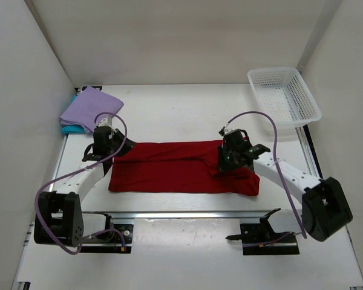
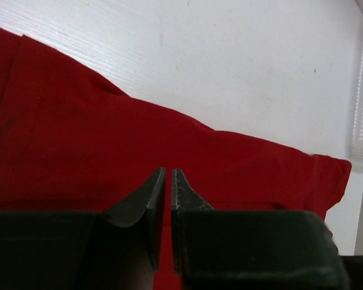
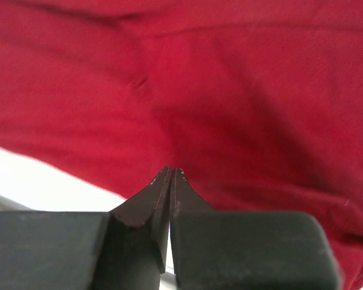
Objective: Fold and stack the t-shirts
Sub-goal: Fold the other side of the tshirt into a rectangle
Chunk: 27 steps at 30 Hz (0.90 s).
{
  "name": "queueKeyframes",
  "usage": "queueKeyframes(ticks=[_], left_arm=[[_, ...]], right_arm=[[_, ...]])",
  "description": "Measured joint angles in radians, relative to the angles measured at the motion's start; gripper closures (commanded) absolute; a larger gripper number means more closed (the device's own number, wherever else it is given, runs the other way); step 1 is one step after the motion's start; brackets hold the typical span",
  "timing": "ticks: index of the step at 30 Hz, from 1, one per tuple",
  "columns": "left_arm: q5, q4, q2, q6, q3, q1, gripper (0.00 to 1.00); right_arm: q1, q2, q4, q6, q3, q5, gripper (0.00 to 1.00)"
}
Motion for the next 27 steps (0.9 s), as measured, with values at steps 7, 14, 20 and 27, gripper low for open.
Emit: queueKeyframes(ticks=[7,14,20,27], left_arm=[[0.0,0.051,0.078,-0.011,-0.071,0.01,0.84],[0.005,0.091,0.076,-0.024,-0.075,-0.008,0.85],[-0.001,0.098,0.059,-0.025,-0.075,-0.067,0.85],[-0.001,0.138,0.083,-0.043,-0.067,-0.103,0.85]], right_arm=[[0.0,0.085,0.055,0.016,-0.04,0.039,1.0],[0.122,0.047,0.029,0.049,-0.127,-0.04,0.99],[0.014,-0.071,0.037,0.051,-0.082,-0.031,1.0],[-0.247,-0.142,0.141,0.095,-0.247,-0.003,1.0]])
